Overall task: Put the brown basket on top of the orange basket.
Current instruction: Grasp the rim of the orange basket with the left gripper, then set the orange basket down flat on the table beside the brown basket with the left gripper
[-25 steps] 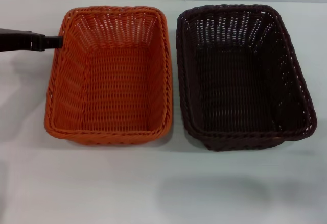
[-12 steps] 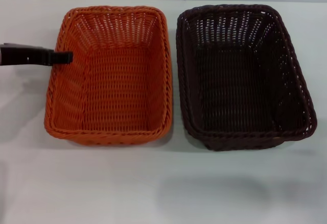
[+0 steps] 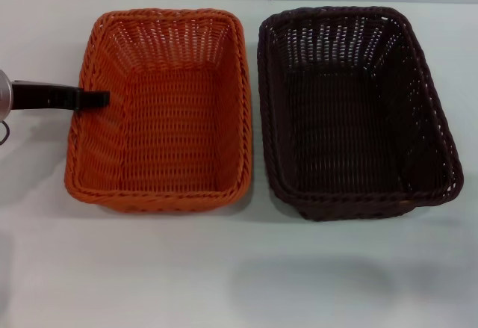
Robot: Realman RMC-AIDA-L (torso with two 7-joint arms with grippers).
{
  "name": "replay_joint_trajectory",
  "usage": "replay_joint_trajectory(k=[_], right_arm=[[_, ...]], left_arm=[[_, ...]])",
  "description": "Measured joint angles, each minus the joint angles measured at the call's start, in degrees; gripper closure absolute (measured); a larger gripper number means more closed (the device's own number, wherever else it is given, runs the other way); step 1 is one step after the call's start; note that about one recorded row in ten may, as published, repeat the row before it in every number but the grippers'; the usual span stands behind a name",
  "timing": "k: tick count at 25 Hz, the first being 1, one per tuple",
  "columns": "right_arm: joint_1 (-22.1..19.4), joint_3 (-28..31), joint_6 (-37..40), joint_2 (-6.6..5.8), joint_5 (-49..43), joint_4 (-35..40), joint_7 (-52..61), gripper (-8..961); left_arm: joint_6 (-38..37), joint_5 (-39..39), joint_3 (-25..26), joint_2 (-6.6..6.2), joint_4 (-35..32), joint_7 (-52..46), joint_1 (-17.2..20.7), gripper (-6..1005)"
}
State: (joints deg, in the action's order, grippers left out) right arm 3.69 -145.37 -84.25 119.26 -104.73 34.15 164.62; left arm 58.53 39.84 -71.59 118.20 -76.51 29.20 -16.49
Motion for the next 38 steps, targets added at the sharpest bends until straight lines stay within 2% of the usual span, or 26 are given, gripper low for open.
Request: replay_joint_trajectory(k=[10, 12, 17, 21, 24, 28, 31, 32, 33, 35, 38], right_arm=[[0.0, 0.1, -0.4, 0.0, -0.1, 0.1, 0.0, 143], [0.0, 0.1, -0.4, 0.0, -0.1, 0.1, 0.0, 144], [0.0, 0.0, -0.4, 0.0, -0.2, 0.0, 0.0, 144], [0.0, 0.0, -0.4, 0.0, -0.2, 0.0, 0.0, 145], [-0.2, 0.1, -0.4, 0.0, -0.2, 0.1, 0.0, 145], [-0.1, 0.1, -0.4, 0.0, -0.3, 0.1, 0.0, 146], [0.0, 0.1, -0.4, 0.0, -0.4, 0.3, 0.0, 146], [0.0, 0.1, -0.4, -0.01, -0.4, 0.3, 0.0, 146], [0.0, 0.1, -0.4, -0.01, -0.4, 0.3, 0.0, 146], [-0.1, 0.1, -0.5, -0.05, -0.4, 0.3, 0.0, 146], [-0.2, 0.0, -0.9, -0.07, -0.5, 0.4, 0.0, 147]], left_arm=[[-1.4, 0.6, -0.1, -0.01, 0.8, 0.7, 0.5, 197], [-1.8, 0.4, -0.4, 0.0, 0.9, 0.7, 0.5, 314], [-1.8, 0.4, -0.7, -0.08, 0.8, 1.8, 0.4, 535], [-1.6, 0.6, -0.6, -0.08, 0.8, 3.5, 0.2, 609], [-0.8, 2.0, 0.7, -0.28, 0.8, 9.6, -1.0, 664], [4.8, 5.1, 8.2, -0.43, 3.5, 19.6, -6.0, 739], [9.7, 6.8, 15.8, -0.79, 7.1, 26.0, -10.5, 761], [12.6, 7.8, 20.0, -1.31, 10.0, 30.6, -13.3, 763], [12.6, 7.8, 20.0, -1.31, 10.0, 30.6, -13.3, 765], [14.7, 8.3, 22.9, -2.08, 12.1, 34.6, -15.9, 767], [16.6, 8.4, 24.7, -2.9, 13.5, 38.0, -18.4, 766]])
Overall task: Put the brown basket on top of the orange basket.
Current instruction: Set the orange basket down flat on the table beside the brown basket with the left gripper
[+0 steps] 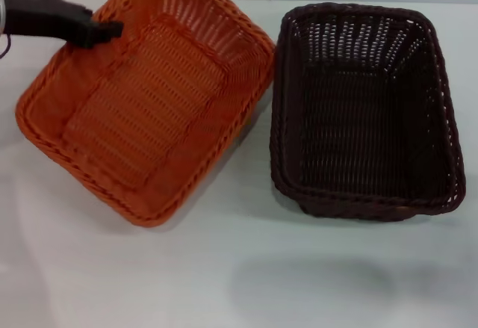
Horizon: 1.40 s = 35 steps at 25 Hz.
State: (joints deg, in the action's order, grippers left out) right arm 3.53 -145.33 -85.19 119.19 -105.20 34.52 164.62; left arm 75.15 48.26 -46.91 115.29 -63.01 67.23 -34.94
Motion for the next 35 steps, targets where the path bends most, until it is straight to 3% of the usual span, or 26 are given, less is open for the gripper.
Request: replay_joint_trajectory(k=[10, 16, 35], right_arm=[[0.1, -0.7, -0.3, 0.03, -0.3, 0.2, 0.0, 148], [0.2, -0.9, -0.3, 0.07, -0.3, 0.2, 0.0, 149], [0.4, -0.9, -0.1, 0.07, -0.4, -0.1, 0.0, 151]], left_arm=[[5.0, 0.1, 1.0, 0.37, 0.6, 14.5, -4.3, 800], [4.6, 0.2, 1.4, 1.23, 6.0, 23.9, -9.1, 811], [3.2, -3.0, 0.8, 1.94, 9.9, 33.2, -15.4, 810]])
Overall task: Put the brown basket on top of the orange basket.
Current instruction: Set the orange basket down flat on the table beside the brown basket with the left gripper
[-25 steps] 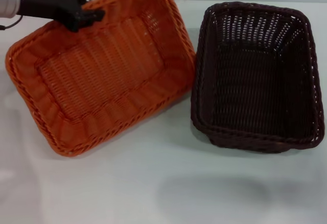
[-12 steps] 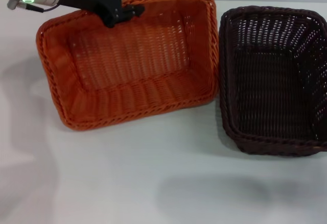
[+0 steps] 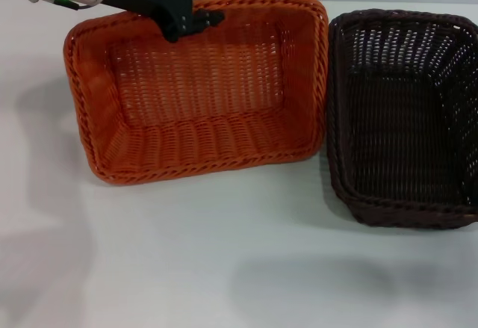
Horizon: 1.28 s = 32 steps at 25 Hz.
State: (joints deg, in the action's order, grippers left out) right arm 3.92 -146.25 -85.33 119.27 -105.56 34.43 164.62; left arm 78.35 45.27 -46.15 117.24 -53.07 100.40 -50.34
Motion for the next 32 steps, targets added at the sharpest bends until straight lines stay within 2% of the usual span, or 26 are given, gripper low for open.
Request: replay_joint_trajectory(k=[7, 21, 31, 32], right_arm=[[0.4, -0.6, 0.3, -0.09, 0.0, -0.2, 0.0, 152], [0.7, -1.1, 0.4, -0.09, 0.0, -0.2, 0.0, 154], [1.1, -1.2, 0.4, -0.09, 0.0, -0.2, 0.0, 155], [1.1, -1.2, 0.4, -0.09, 0.0, -0.2, 0.0, 155]], left_arm=[[-6.7, -2.4, 0.0, 0.64, 3.6, -0.3, -1.8, 789], [-11.0, -4.0, -0.2, 0.81, 5.5, -0.2, -2.3, 746], [-14.4, -4.1, -1.5, 0.8, 5.0, 0.2, -1.9, 316], [-14.7, -4.3, -1.5, 0.8, 4.9, 0.2, -1.9, 304]])
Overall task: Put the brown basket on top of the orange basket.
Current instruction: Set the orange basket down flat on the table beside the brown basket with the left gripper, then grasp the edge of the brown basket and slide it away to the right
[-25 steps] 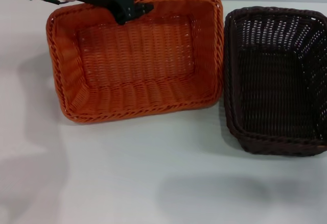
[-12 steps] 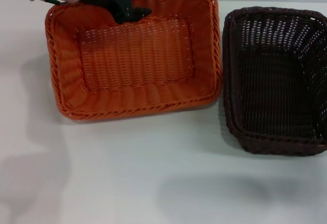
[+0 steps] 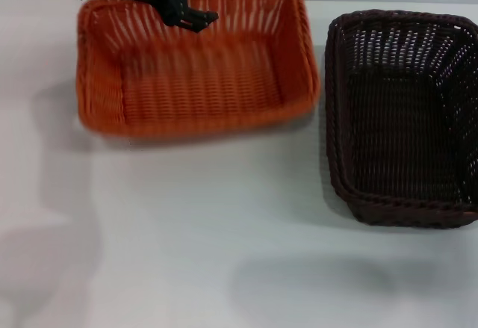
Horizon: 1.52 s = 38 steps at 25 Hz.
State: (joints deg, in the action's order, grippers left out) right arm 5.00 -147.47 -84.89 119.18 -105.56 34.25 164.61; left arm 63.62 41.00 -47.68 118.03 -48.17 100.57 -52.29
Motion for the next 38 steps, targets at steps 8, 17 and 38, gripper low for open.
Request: replay_joint_trajectory(k=[8, 17, 38], right_arm=[[0.0, 0.0, 0.0, 0.0, 0.1, -0.1, 0.0, 156], [-0.1, 0.0, 0.2, 0.0, 0.2, -0.1, 0.0, 157], [4.1, 0.4, 3.5, -2.05, -15.7, 10.5, -0.3, 160]], left_arm=[[-2.3, 0.2, 0.0, 0.01, -1.5, -0.1, 0.1, 220], [-42.0, 20.2, -13.9, 0.4, -12.5, -0.5, 13.2, 224], [-134.8, -20.3, -29.8, -0.78, 10.6, -105.9, 39.3, 223]])
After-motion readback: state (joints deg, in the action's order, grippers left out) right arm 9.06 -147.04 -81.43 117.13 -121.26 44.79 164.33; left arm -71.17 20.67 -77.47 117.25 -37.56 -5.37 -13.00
